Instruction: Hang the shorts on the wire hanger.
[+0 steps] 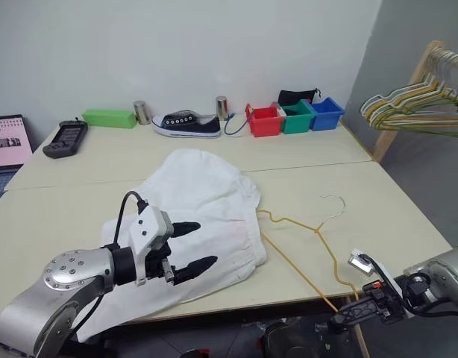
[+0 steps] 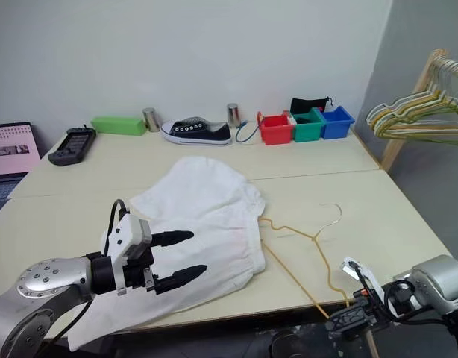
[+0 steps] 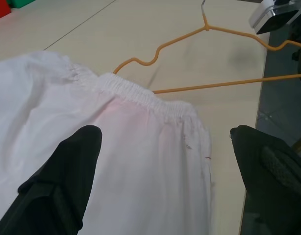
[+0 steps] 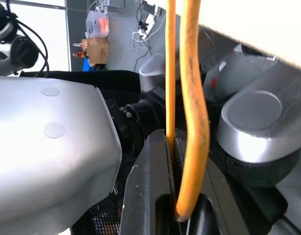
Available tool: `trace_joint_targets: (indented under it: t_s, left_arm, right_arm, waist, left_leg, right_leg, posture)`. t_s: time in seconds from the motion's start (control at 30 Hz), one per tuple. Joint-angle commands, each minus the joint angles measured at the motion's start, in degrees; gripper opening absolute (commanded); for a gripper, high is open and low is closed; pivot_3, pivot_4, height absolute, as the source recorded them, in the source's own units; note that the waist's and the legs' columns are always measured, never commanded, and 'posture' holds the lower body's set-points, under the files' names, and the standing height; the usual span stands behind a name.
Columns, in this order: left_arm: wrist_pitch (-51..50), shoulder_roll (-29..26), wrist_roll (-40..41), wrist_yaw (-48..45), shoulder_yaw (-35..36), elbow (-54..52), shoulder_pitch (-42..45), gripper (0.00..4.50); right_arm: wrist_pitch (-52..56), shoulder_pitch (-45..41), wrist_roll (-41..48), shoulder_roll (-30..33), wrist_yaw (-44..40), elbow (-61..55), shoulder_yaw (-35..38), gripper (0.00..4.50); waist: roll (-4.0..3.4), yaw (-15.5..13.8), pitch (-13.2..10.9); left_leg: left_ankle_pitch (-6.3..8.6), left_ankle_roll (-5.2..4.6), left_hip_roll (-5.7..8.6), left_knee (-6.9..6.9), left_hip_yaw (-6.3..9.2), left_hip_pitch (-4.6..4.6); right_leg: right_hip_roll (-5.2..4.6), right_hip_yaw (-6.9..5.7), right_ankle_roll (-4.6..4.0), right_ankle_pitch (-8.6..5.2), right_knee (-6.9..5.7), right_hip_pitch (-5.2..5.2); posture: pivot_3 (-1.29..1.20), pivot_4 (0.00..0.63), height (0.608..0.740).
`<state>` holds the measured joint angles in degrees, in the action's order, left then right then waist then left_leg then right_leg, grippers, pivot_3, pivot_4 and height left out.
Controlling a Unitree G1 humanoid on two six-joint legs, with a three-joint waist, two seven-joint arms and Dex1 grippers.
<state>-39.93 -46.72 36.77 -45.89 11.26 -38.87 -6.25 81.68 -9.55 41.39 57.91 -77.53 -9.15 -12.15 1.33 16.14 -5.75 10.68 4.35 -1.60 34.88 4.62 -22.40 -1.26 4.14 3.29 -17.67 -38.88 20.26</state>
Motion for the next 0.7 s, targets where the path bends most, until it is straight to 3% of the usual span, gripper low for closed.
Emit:
trace_joint_targets:
  t_s: [0.03,0.3,0.7]
  left_arm:
    - [0.90,-0.15,-0.49,-0.12,-1.29,0.08,1.43,4.45]
    - [2.19,-1.02,-2.12,-0.45,-2.69,0.37,2.58,4.45]
    - [2.10,-1.35,-2.29,0.32,-1.15,-1.25,0.10,4.45]
  right_arm:
    - [-1.88,-0.97,2.15,-0.51,0.49,-2.15,0.82,0.00]
    - [3.01,-4.81,4.04,-6.15,4.46,-0.57,-1.06,0.00]
    - [10.49,-3.00,7.89,-7.86,8.78,2.87,-0.15,0.00]
  waist:
    - [0.01,-0.31,-0.01]
    - [0.00,-1.13,-0.01]
    - [0.02,-3.73,-0.02]
  left_leg:
    - [-0.02,-0.03,0.00,0.00,0.00,-0.01]
    - [-0.15,-0.25,-0.06,-0.04,-0.01,-0.48]
    - [-0.13,-0.24,-0.08,-0.05,-0.04,-0.50]
  right_leg:
    - [0.00,0.00,-0.01,-0.01,0.00,0.02]
    - [0.09,0.00,-0.04,-0.03,-0.02,0.23]
    - [0.09,0.01,-0.09,-0.07,-0.01,0.54]
  posture:
    - [-0.17,0.039,0.740]
    - [-0.16,0.034,0.740]
    - [-0.12,0.035,0.740]
